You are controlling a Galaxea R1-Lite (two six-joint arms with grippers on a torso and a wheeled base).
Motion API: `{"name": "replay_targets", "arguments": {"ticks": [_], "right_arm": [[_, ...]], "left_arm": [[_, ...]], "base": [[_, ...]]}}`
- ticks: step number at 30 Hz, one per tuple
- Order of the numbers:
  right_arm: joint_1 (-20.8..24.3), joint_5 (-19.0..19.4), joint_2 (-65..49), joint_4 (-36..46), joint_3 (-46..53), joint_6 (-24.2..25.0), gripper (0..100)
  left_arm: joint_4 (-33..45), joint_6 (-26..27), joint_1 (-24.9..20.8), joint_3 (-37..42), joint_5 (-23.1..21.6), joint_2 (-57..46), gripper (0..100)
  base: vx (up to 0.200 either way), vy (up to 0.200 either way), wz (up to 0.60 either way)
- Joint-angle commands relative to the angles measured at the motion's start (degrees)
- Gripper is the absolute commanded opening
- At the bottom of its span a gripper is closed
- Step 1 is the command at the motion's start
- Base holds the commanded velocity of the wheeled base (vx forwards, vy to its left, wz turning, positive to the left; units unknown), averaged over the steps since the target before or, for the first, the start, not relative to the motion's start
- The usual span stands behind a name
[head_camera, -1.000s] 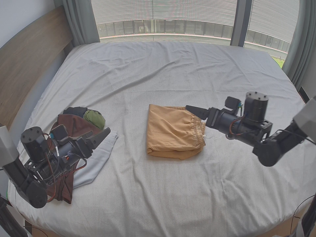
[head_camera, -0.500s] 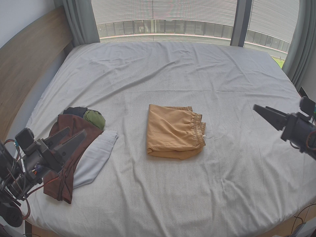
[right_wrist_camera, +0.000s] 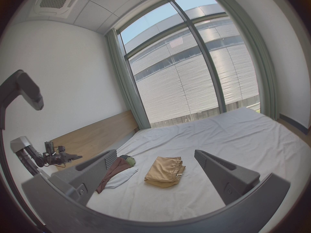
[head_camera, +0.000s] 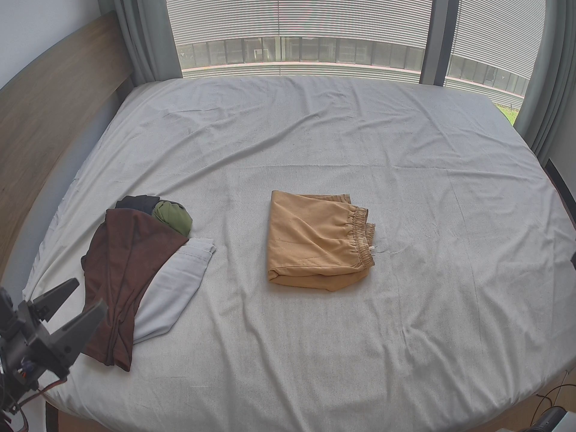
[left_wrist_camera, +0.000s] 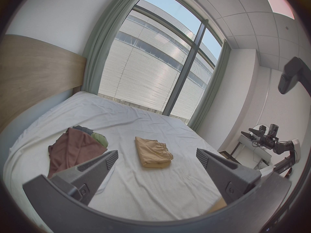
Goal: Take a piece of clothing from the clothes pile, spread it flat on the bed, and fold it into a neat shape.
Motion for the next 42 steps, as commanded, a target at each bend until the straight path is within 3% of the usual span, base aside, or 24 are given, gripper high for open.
{"name": "replay_targets", "arguments": {"ticks": [1, 6, 9, 10, 12, 14, 17, 23, 28, 29, 31, 33, 35, 38, 42], "right_arm": [[-9.8, -2.4, -29.2, 14.0, 8.6, -4.6, 100], [-10.7, -2.6, -34.9, 19.2, 11.6, -5.2, 100], [-10.8, -3.1, -34.9, 18.3, 15.2, -7.5, 100], [-10.8, -6.1, -34.9, 18.6, 17.1, -9.9, 100], [-10.8, -12.3, -34.9, 21.8, 17.1, -10.4, 100], [-10.7, -15.7, -34.9, 23.6, 17.1, -10.3, 100], [-10.7, -16.7, -34.9, 23.3, 17.1, -10.3, 100], [-10.8, -16.9, -34.9, 23.3, 17.1, -10.4, 100], [-10.8, -18.4, -34.9, 23.3, 17.1, -14.3, 100], [-10.8, -17.7, -34.9, 23.3, 17.1, -15.3, 100], [-10.8, -12.5, -34.9, 23.3, 17.1, -18.5, 100], [-10.7, -11.1, -34.9, 24.3, 17.1, -17.5, 100], [-10.6, -15.5, -34.9, 27.4, 17.1, -12.6, 100], [-10.7, -14.7, -34.9, 27.4, 17.1, -13.5, 100], [-10.5, -14.0, -34.9, 27.4, 17.1, -13.5, 100]], "left_arm": [[44.1, 4.3, 7.6, -2.2, 0.5, -49.7, 100], [42.1, 5.9, 8.1, 3.0, 1.5, -51.0, 100], [43.3, 7.4, 8.1, 3.4, 3.3, -51.0, 100], [45.1, 8.3, 8.1, 3.4, 5.0, -51.0, 100], [45.1, 8.6, 8.1, 3.4, 7.3, -51.0, 100], [45.1, 8.6, 8.1, 3.4, 10.2, -51.0, 100], [45.1, 8.9, 8.2, 3.4, 13.6, -51.0, 100], [45.1, 9.9, 8.2, 3.4, 18.3, -51.0, 100], [45.3, 15.1, 8.2, 3.4, 20.6, -51.0, 100], [45.4, 16.8, 8.2, 3.4, 20.9, -51.0, 100], [45.5, 19.9, 8.2, 3.4, 20.8, -51.0, 100], [45.9, 20.2, 8.3, 3.3, 19.9, -50.6, 100], [48.0, 18.4, 8.4, 2.9, 20.0, -49.8, 100], [49.2, 16.2, 8.2, 3.4, 21.1, -50.4, 100], [49.2, 17.4, 7.9, 3.4, 20.5, -50.2, 100]], "base": [[0.000, 0.000, 0.00], [0.000, 0.000, 0.00], [0.000, 0.000, 0.00], [0.000, 0.000, 0.00], [0.000, 0.000, 0.00], [0.000, 0.000, 0.00], [0.000, 0.000, 0.00], [0.000, 0.000, 0.00], [0.000, 0.000, 0.00], [0.000, 0.000, 0.00], [0.000, 0.000, 0.00], [0.000, 0.000, 0.00], [0.000, 0.000, 0.00], [0.000, 0.000, 0.00], [0.000, 0.000, 0.00]]}}
